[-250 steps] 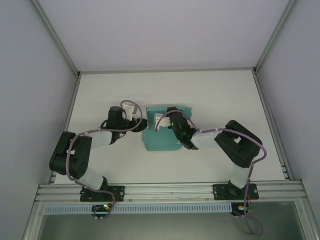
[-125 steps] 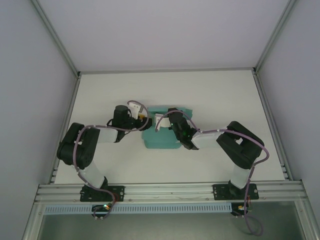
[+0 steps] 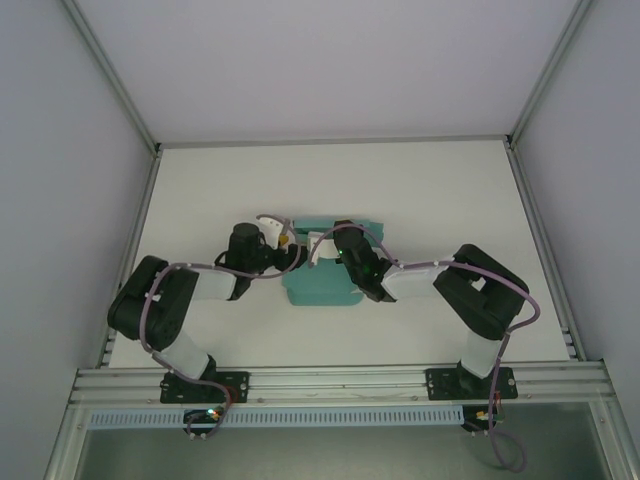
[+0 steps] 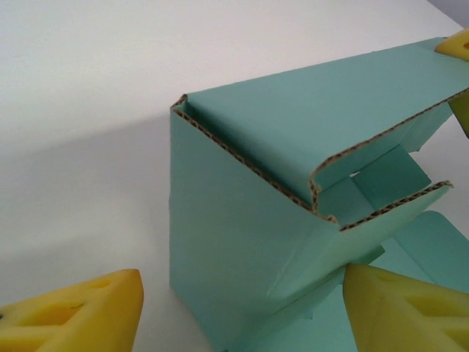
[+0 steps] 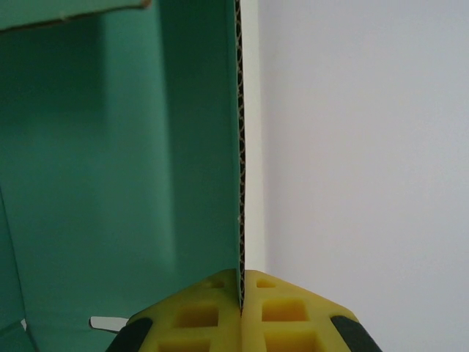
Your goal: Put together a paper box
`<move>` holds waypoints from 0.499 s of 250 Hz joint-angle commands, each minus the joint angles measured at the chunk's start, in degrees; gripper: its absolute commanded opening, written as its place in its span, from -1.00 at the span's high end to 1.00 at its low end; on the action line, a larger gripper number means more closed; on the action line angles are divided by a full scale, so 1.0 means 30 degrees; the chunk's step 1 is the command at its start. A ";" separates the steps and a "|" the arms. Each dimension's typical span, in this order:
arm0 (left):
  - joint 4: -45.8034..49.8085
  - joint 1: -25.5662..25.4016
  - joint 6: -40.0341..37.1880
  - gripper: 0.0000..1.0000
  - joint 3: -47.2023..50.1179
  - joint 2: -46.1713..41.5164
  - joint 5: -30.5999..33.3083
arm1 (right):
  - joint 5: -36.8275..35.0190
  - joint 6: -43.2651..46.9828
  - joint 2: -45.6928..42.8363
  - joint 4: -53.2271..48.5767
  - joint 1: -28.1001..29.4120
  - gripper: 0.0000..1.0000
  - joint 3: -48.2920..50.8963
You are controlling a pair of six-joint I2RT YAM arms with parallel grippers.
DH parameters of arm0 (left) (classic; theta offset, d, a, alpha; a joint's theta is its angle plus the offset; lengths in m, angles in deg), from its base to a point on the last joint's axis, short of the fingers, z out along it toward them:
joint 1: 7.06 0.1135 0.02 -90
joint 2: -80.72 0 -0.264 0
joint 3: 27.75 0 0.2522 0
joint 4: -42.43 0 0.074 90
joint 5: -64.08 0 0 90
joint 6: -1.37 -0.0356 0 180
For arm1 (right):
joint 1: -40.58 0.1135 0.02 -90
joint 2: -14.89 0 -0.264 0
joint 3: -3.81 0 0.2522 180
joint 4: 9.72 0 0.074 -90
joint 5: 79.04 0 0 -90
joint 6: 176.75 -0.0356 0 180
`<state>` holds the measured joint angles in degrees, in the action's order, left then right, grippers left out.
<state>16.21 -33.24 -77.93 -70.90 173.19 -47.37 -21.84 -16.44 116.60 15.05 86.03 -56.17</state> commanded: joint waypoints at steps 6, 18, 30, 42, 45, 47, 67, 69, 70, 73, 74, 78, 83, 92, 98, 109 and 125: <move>-0.1035 0.0034 -0.0308 -0.34 0.0055 -0.0443 0.1098 | 0.0272 0.0089 -0.0478 -0.0054 0.0196 1.00 0.0307; -0.0915 0.0050 -0.0297 -0.33 -0.0059 -0.0517 0.1377 | 0.0141 0.0098 -0.0371 -0.0076 0.0201 1.00 0.0210; -0.1009 0.0053 -0.0362 -0.32 -0.0056 -0.0615 0.1402 | -0.0021 0.0084 -0.0243 -0.0095 0.0223 1.00 0.0113; -0.1420 0.0053 -0.0407 -0.33 -0.0005 -0.0595 0.1282 | -0.0021 0.0069 -0.0220 0.0042 0.0259 1.00 0.0171; -0.1522 0.0031 -0.0443 -0.32 0.0023 -0.0574 0.1265 | 0.0001 0.0081 -0.0213 0.0041 0.0270 1.00 0.0193; -0.1561 0.0025 -0.0456 -0.32 0.0036 -0.0562 0.1263 | 0.0011 0.0067 -0.0227 0.0070 0.0299 1.00 0.0199; -0.1806 0.0024 -0.0577 -0.27 -0.0120 -0.0249 0.1713 | 0.0033 -0.0154 -0.0305 -0.0169 0.0542 1.00 0.0294; -0.1815 0.0023 -0.0607 -0.27 -0.0132 -0.0203 0.1785 | 0.0056 -0.0183 -0.0294 -0.0254 0.0572 1.00 0.0312; -0.1816 0.0023 -0.0607 -0.26 -0.0149 -0.0175 0.1802 | 0.0074 -0.0192 -0.0312 -0.0307 0.0577 1.00 0.0315; -0.1847 0.0023 -0.0626 -0.26 -0.0207 -0.0097 0.1879 | 0.0112 -0.0248 -0.0360 -0.0431 0.0629 1.00 0.0299; -0.1847 0.0023 -0.0602 -0.27 -0.0216 -0.0078 0.1893 | 0.0131 -0.0254 -0.0360 -0.0469 0.0649 1.00 0.0323; -0.1872 0.0020 -0.0607 -0.26 -0.0264 0.0043 0.1959 | 0.0190 -0.0328 -0.0399 -0.0662 0.0709 1.00 0.0345; -0.1959 -0.0005 -0.0659 -0.24 -0.0336 0.0144 0.1993 | 0.0276 -0.0407 -0.0442 -0.0868 0.0733 1.00 0.0372; -0.2224 -0.0028 -0.0753 -0.23 -0.0422 0.0365 0.1963 | 0.0484 -0.0642 -0.0520 -0.1329 0.0828 1.00 0.0412; -0.2516 -0.0062 -0.0759 -0.22 -0.0445 0.0526 0.1993 | 0.0595 -0.0802 -0.0547 -0.1624 0.0878 1.00 0.0406; -0.3058 -0.0148 -0.0791 -0.19 -0.0433 0.0797 0.2150 | 0.0811 -0.1252 -0.0615 -0.2289 0.0957 1.00 0.0355; -0.4023 -0.0266 -0.0766 -0.18 -0.0286 0.1143 0.2346 | 0.0997 -0.1848 -0.0654 -0.3167 0.1027 1.00 0.0274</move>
<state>12.34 -33.70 -79.11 -70.75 174.61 -43.83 -21.92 -18.21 116.06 13.63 87.49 -56.17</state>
